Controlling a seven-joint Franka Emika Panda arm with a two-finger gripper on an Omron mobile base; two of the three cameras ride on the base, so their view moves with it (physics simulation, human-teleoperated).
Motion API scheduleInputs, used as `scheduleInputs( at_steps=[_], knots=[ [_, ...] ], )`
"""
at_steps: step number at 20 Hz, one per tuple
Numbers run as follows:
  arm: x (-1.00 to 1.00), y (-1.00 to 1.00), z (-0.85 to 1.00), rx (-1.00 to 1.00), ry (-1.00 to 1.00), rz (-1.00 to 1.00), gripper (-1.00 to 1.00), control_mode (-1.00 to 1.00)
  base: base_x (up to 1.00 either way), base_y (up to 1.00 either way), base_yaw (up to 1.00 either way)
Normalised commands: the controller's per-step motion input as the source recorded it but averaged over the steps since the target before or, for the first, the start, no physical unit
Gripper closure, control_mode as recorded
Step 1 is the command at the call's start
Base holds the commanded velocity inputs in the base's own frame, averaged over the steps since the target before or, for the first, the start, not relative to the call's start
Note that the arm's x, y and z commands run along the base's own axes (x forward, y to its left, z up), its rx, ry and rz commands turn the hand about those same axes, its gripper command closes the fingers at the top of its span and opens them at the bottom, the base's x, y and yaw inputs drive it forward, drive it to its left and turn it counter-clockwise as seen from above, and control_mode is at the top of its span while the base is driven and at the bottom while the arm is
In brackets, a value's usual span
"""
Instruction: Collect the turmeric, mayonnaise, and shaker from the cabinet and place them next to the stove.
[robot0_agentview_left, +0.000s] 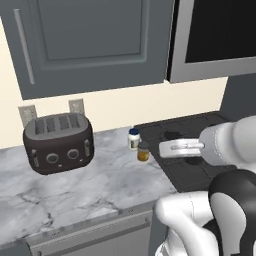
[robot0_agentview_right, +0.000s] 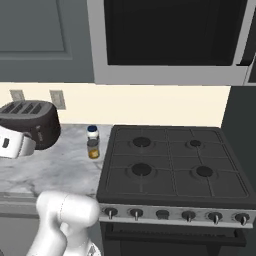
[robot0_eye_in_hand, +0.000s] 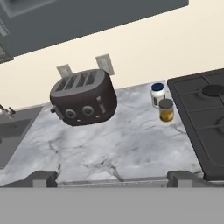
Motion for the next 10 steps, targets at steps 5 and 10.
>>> scheduleInputs(
  at_steps=[5, 10],
  knots=[
    [0.00, 0.00, 0.00, 0.00, 0.00, 0.00, -1.00, 1.00, -0.40, 0.77, 0.06],
    [0.00, 0.00, 0.00, 0.00, 0.00, 0.00, -1.00, 1.00, -0.35, 1.00, 0.05]
  ],
)
